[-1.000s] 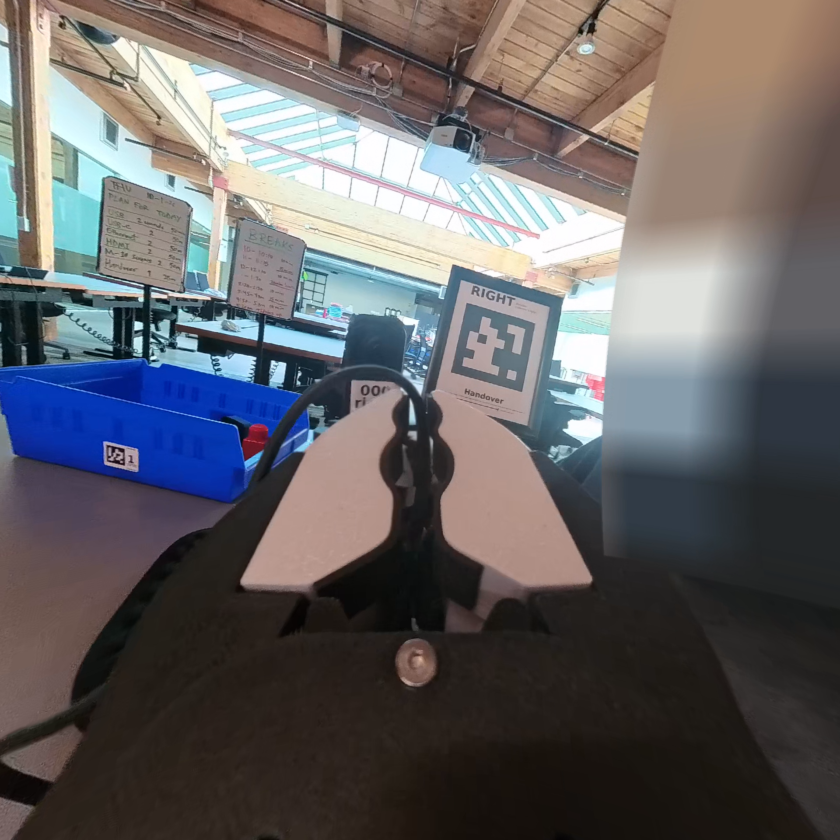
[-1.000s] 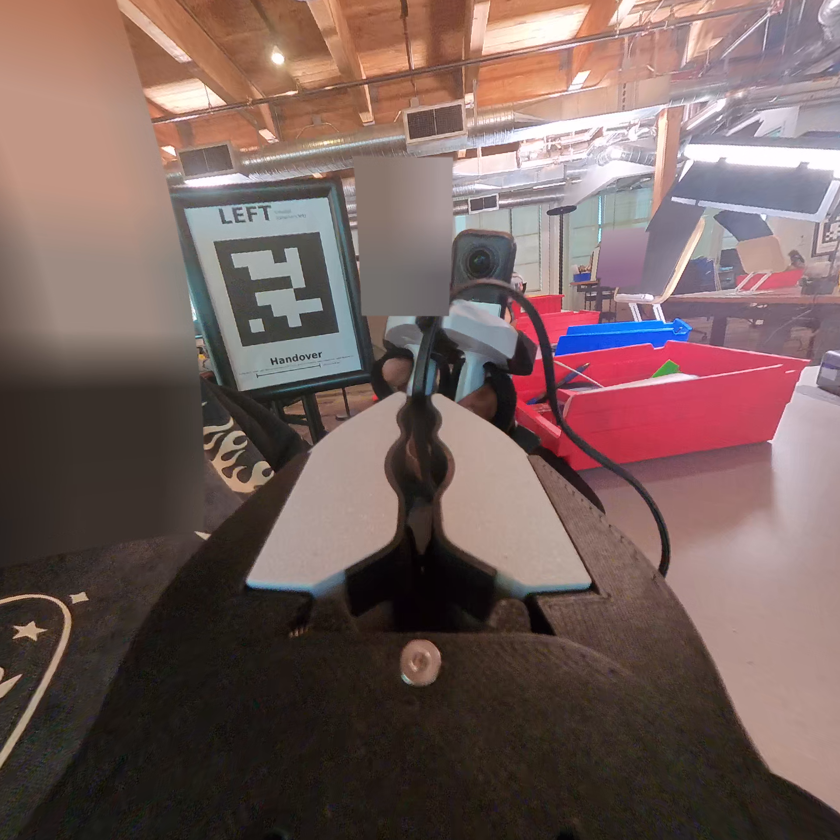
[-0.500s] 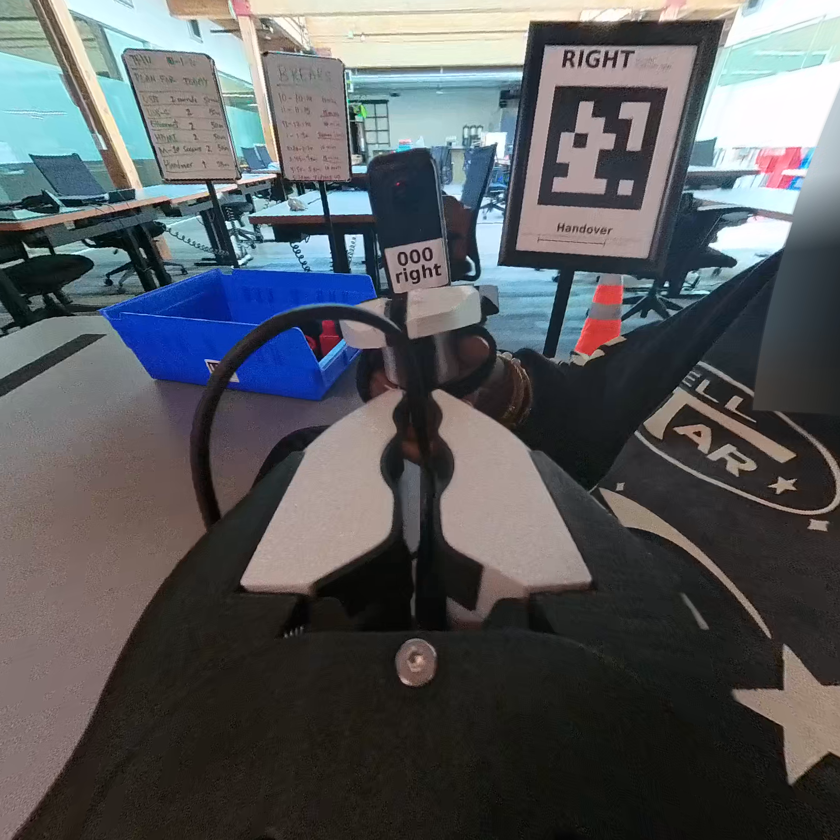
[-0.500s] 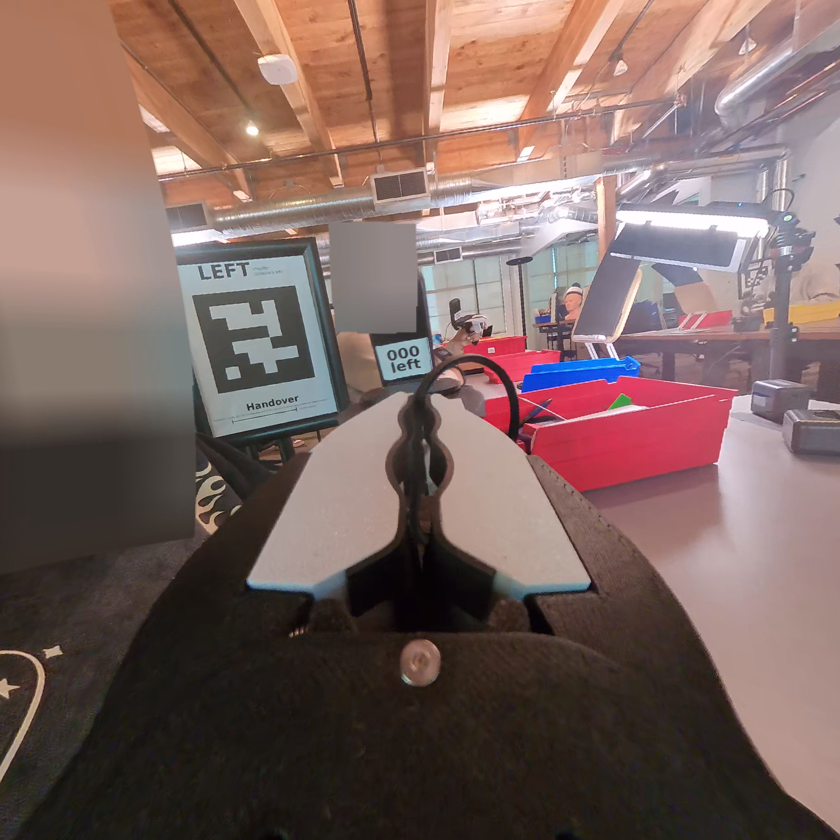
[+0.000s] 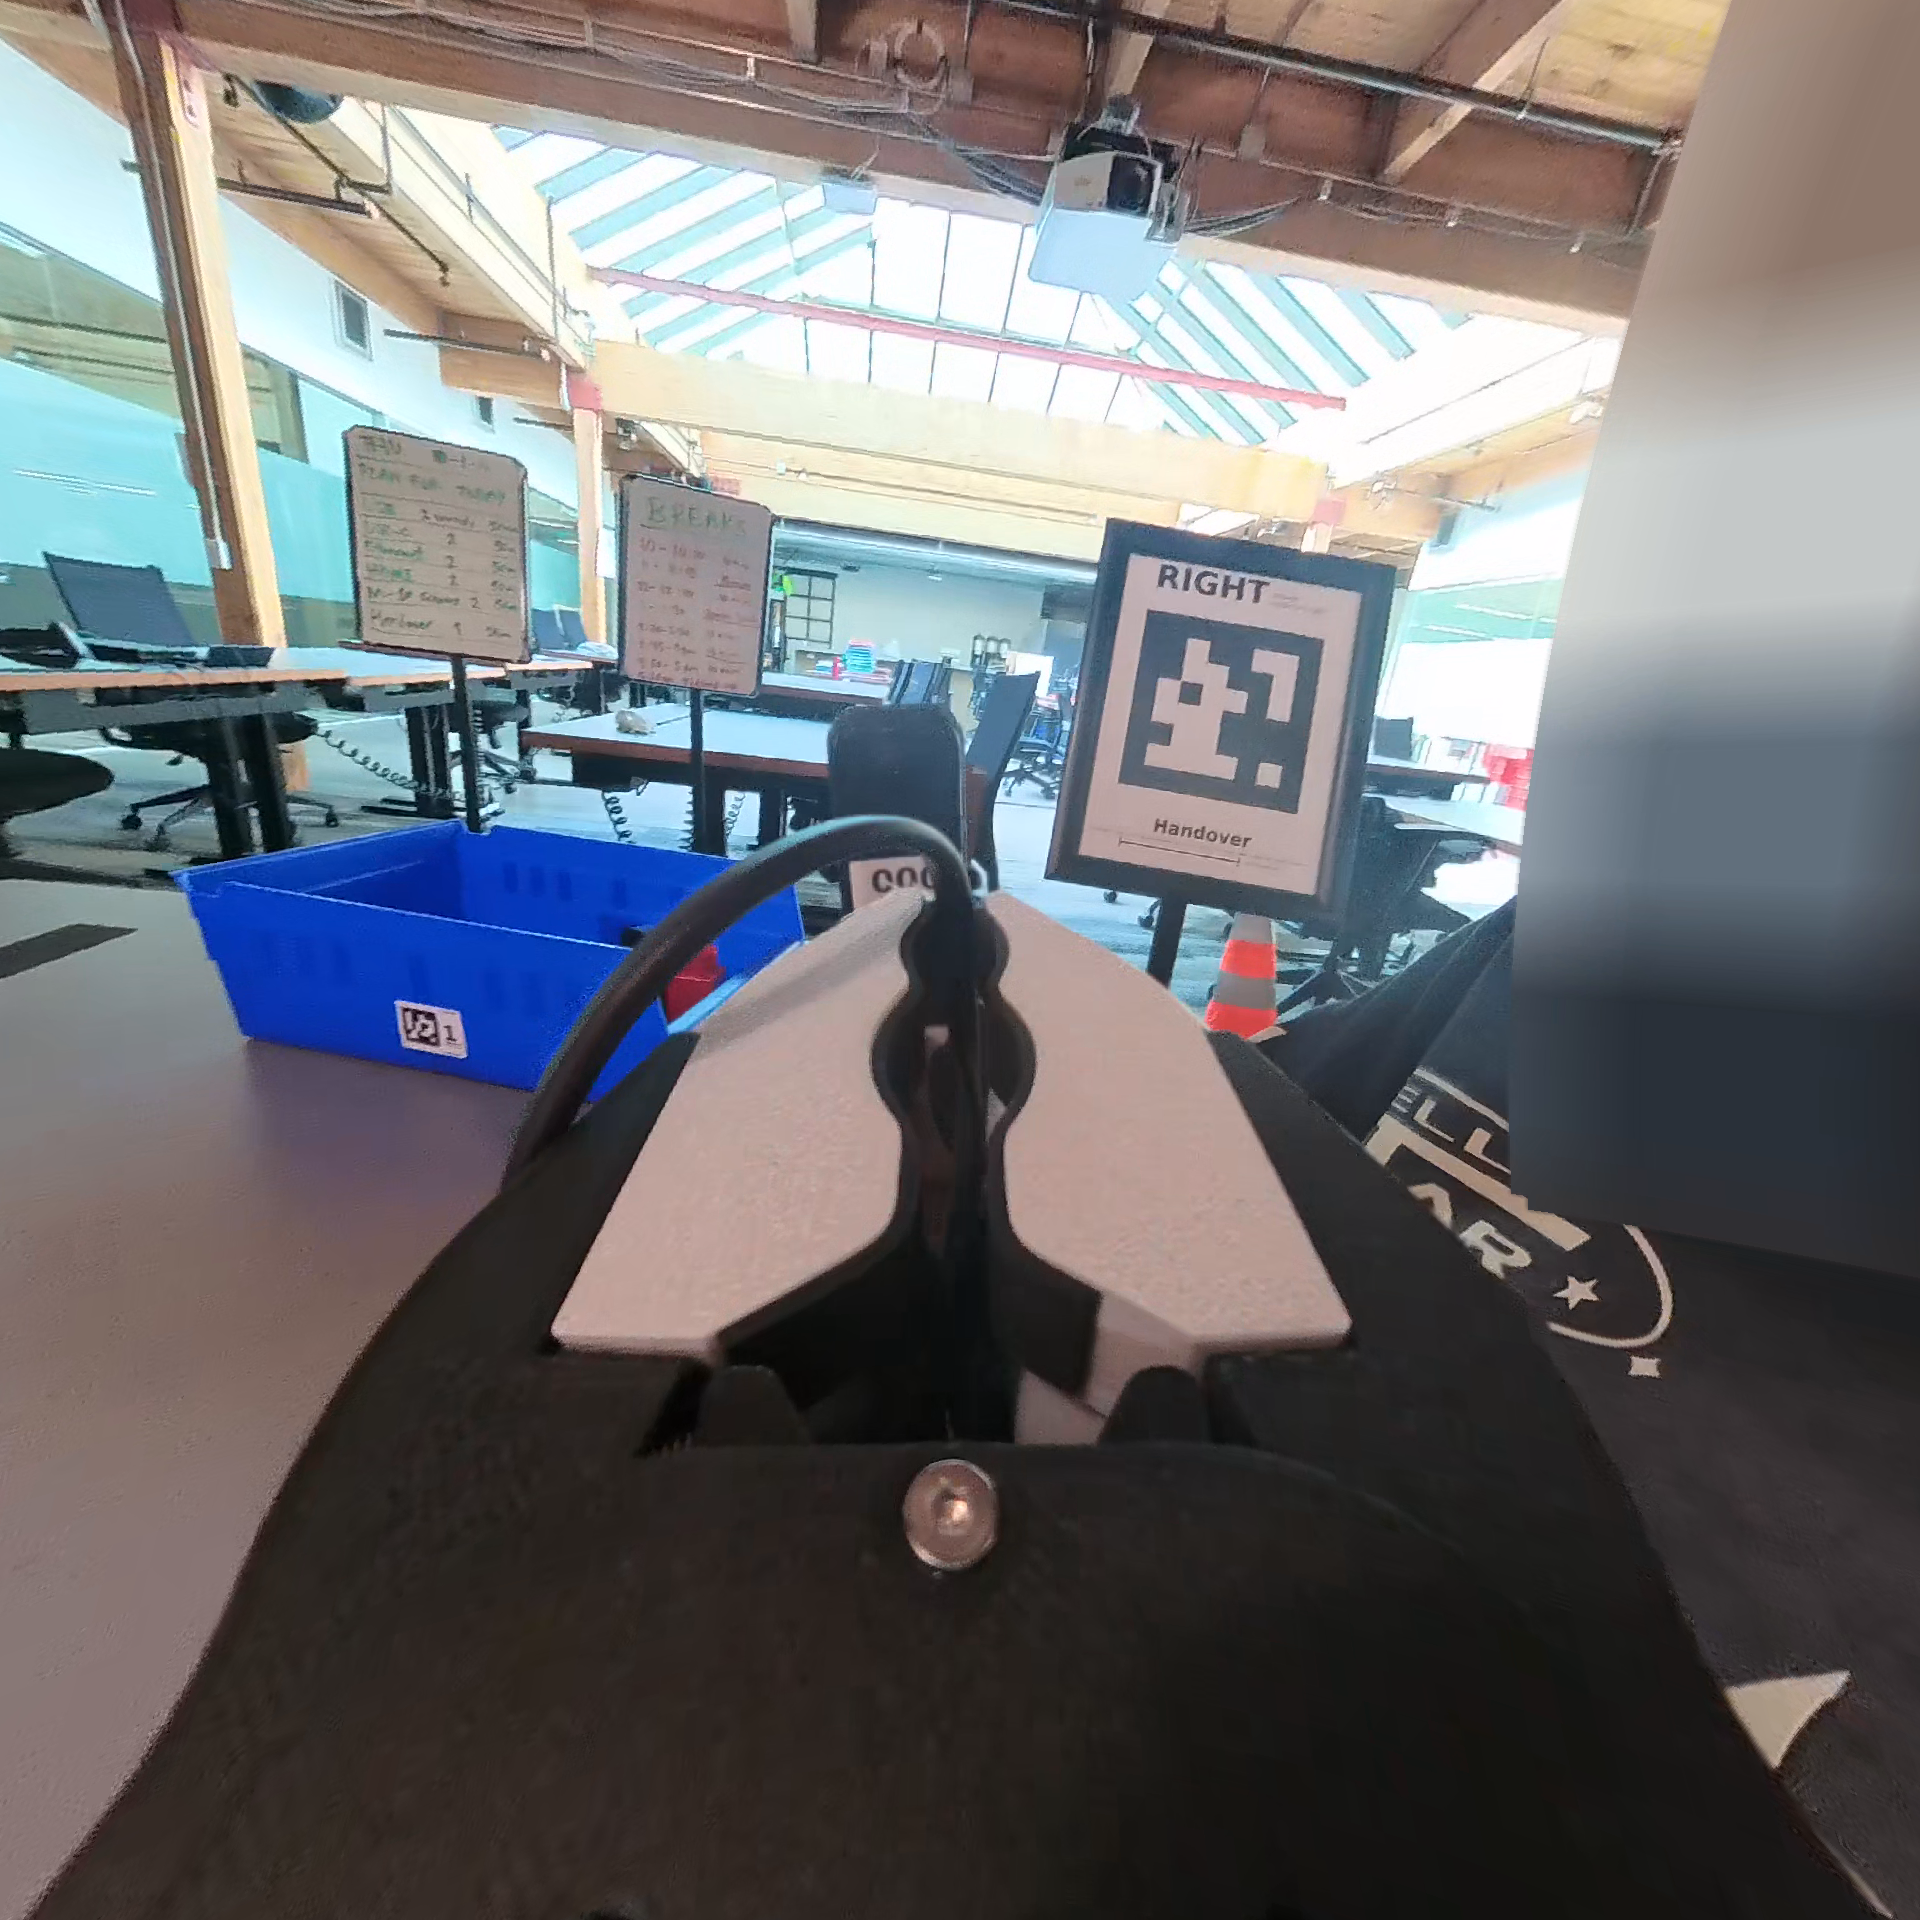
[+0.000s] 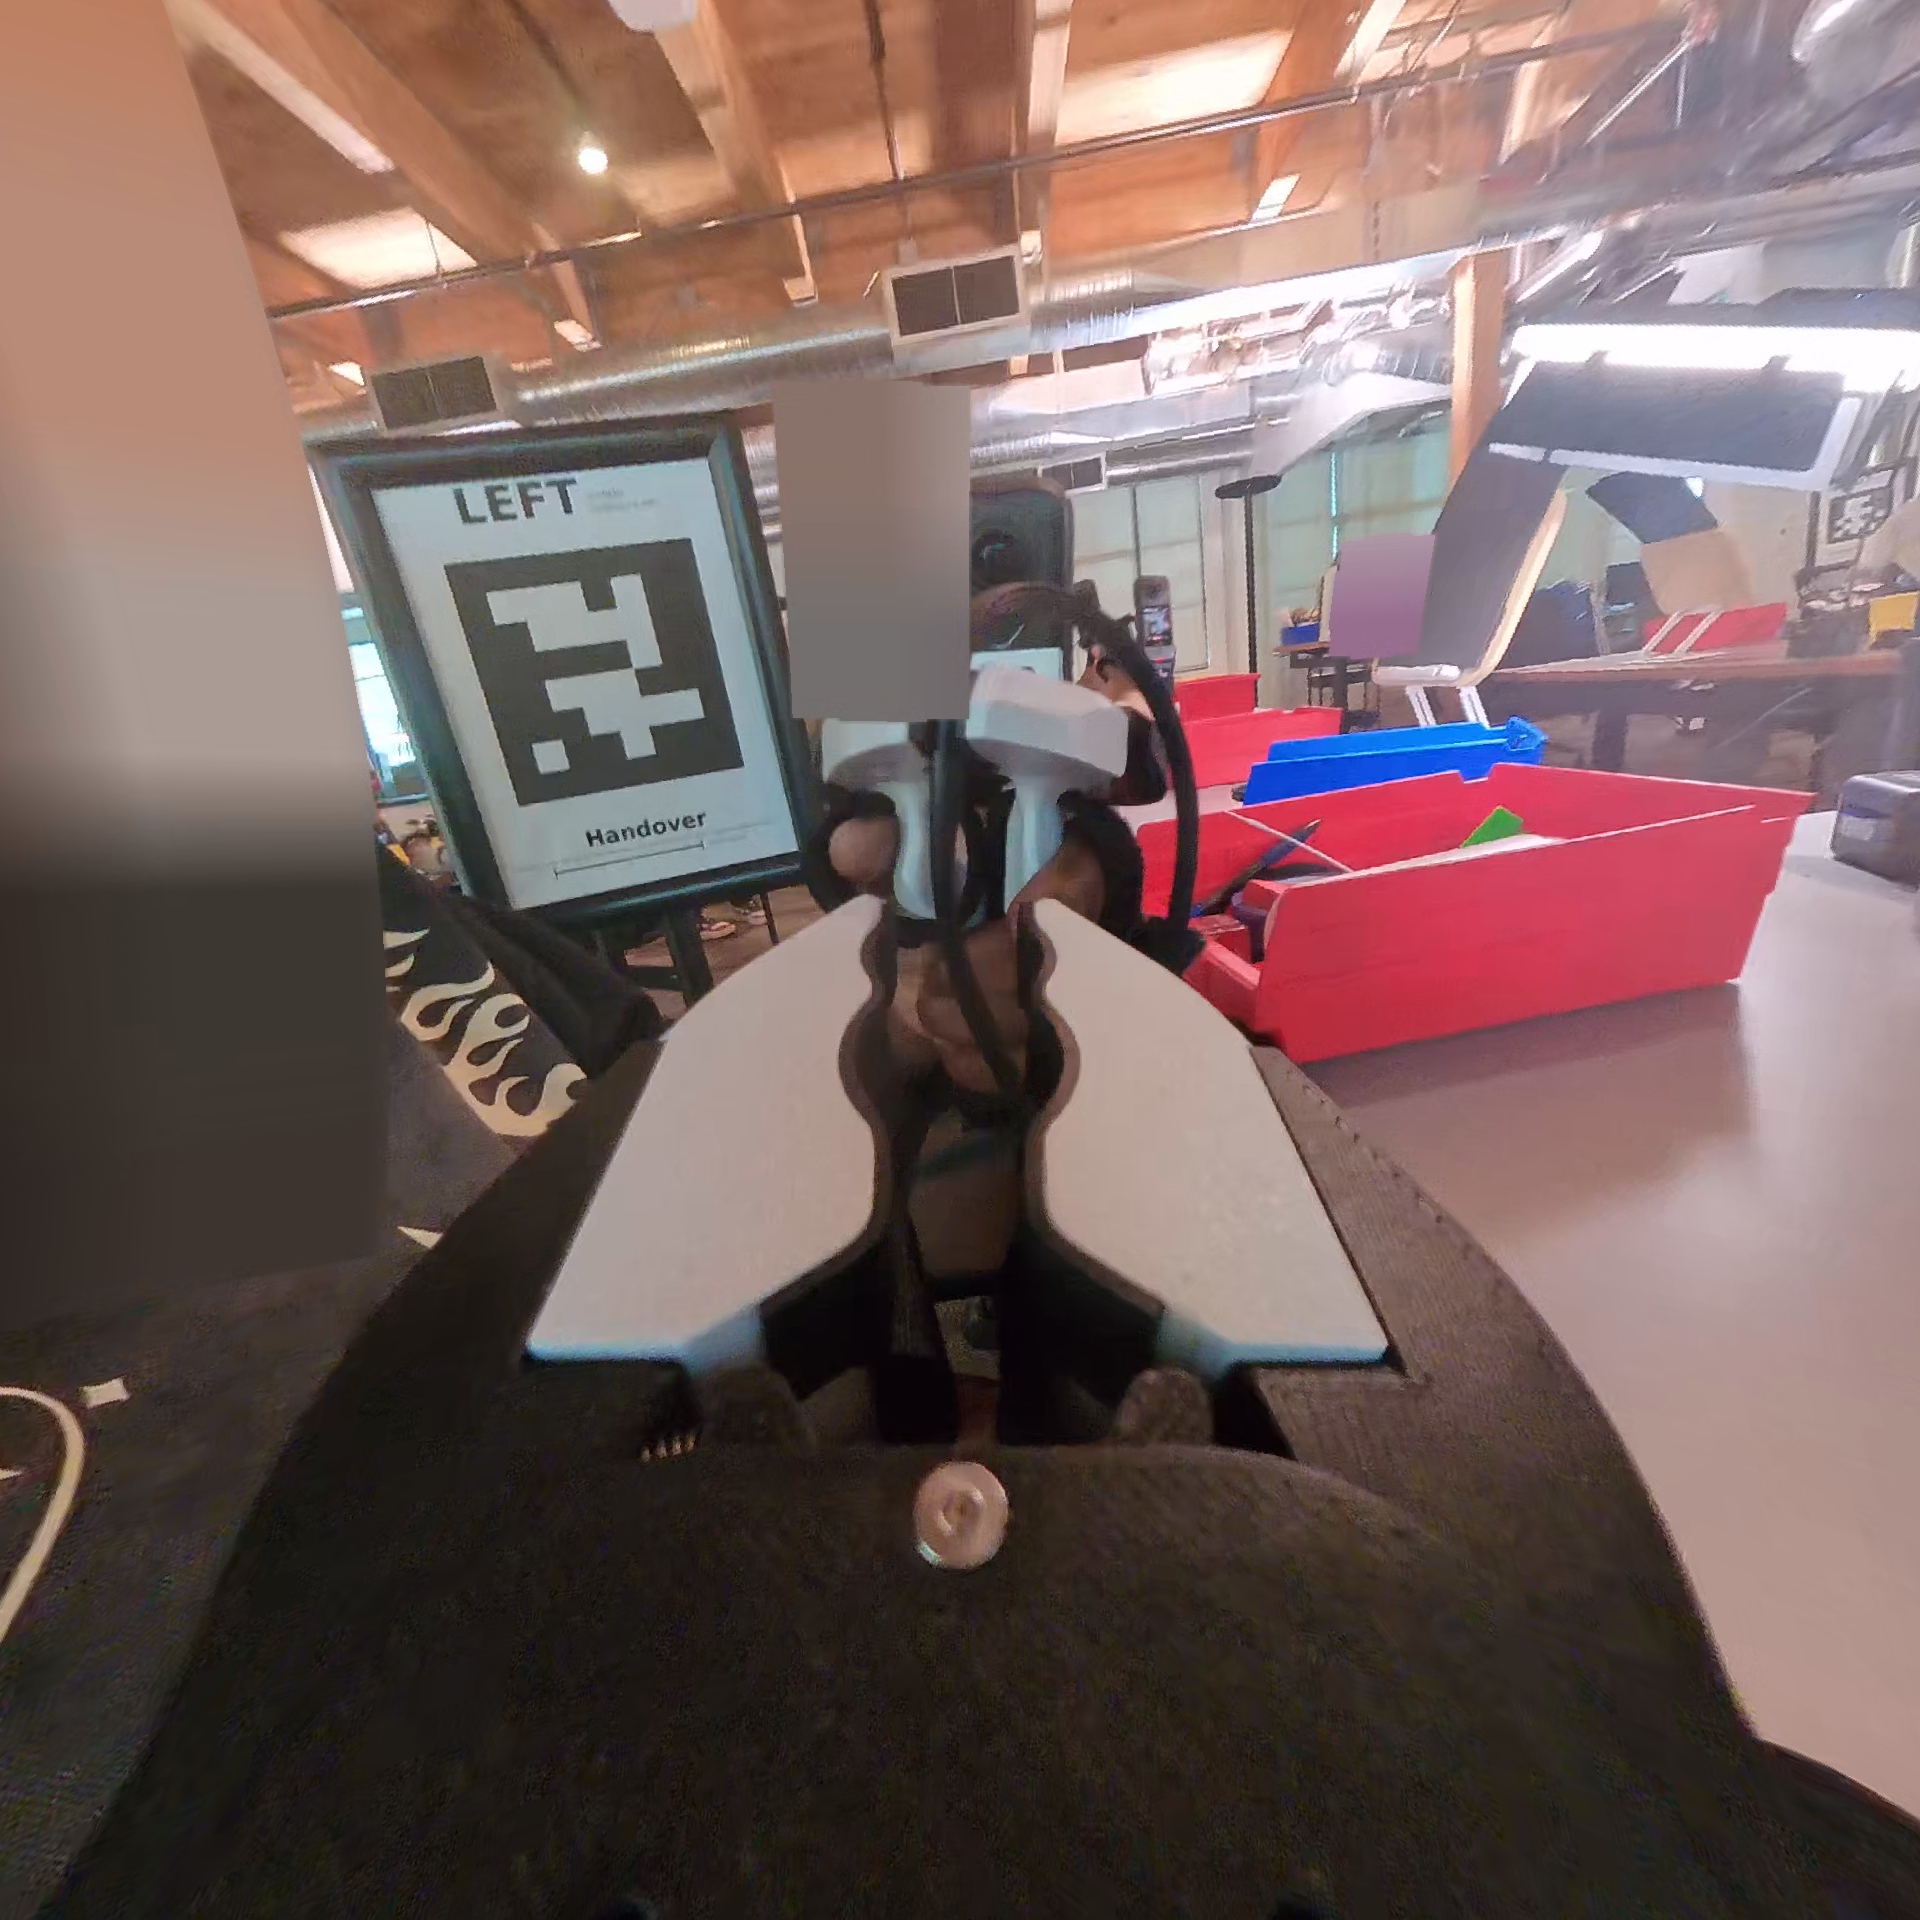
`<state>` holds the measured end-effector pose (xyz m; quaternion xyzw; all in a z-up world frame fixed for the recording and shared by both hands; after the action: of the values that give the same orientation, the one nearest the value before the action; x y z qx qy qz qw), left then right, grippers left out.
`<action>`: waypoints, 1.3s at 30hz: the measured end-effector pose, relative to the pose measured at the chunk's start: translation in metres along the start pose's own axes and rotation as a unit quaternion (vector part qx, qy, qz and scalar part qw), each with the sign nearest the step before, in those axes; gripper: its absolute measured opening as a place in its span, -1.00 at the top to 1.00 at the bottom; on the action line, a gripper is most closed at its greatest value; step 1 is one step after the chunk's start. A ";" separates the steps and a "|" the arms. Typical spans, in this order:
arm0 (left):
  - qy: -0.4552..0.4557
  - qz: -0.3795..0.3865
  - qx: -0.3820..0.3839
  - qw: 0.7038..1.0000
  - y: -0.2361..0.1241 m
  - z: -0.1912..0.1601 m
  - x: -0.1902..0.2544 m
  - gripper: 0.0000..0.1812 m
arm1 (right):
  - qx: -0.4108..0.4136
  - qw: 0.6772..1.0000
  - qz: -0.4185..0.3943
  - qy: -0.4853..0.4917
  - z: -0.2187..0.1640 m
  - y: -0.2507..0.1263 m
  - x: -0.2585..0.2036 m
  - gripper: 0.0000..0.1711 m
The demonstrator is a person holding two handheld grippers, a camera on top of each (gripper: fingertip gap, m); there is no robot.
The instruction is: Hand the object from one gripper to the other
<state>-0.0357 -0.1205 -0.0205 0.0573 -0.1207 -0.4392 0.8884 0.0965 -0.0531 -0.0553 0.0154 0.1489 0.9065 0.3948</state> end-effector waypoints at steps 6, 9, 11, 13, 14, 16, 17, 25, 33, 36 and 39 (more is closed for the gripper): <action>0.001 0.002 -0.006 1.000 0.005 -0.004 0.002 0.93 | -0.008 1.000 0.015 0.006 -0.002 0.003 -0.002 0.94; 0.010 0.019 -0.011 1.000 0.001 -0.002 -0.002 0.80 | 0.005 1.000 0.008 0.000 0.005 -0.002 -0.002 0.95; 0.023 0.021 -0.038 0.999 -0.001 -0.002 -0.003 0.76 | 0.020 1.000 -0.003 -0.004 0.010 -0.006 -0.002 0.95; 0.042 0.027 -0.071 0.996 -0.001 -0.005 -0.003 0.74 | 0.031 0.999 -0.015 -0.012 0.015 -0.010 -0.002 0.95; 0.055 0.031 -0.088 0.994 -0.001 -0.006 -0.002 0.74 | 0.037 0.999 -0.019 -0.016 0.017 -0.011 -0.002 0.95; 0.079 0.039 -0.116 0.989 0.002 -0.011 -0.001 0.75 | 0.045 0.999 -0.025 -0.019 0.020 -0.014 -0.002 0.95; 0.091 0.043 -0.126 0.987 0.004 -0.013 0.000 0.78 | 0.045 0.998 -0.026 -0.020 0.021 -0.014 -0.002 0.95; 0.100 0.037 -0.109 0.988 0.005 -0.012 0.004 0.95 | 0.049 0.998 -0.028 -0.035 0.022 -0.014 -0.004 0.86; 0.026 0.032 -0.015 0.999 -0.002 0.000 -0.004 0.95 | 0.041 0.999 -0.024 -0.009 0.011 -0.010 0.001 0.75; 0.020 0.028 -0.009 0.999 0.001 -0.002 -0.001 0.94 | -0.001 1.000 -0.013 -0.008 -0.001 -0.001 0.001 0.75; 0.016 0.014 -0.009 1.000 0.004 -0.003 0.002 0.94 | -0.027 0.999 -0.010 -0.021 -0.006 0.004 -0.001 0.87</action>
<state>-0.0304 -0.1194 -0.0226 0.0547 -0.1032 -0.4268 0.8968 0.0932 -0.0578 -0.0598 0.0223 0.1158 0.9057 0.4072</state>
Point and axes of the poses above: each gripper's, where its closed fingertips meet, y out along the fingers, z out of its top, x = y × z across the jaws, the point moved 9 cm from there along -y, back along the fingers, and after that the axes turned 12 degrees about z, right-handed, at the moved point
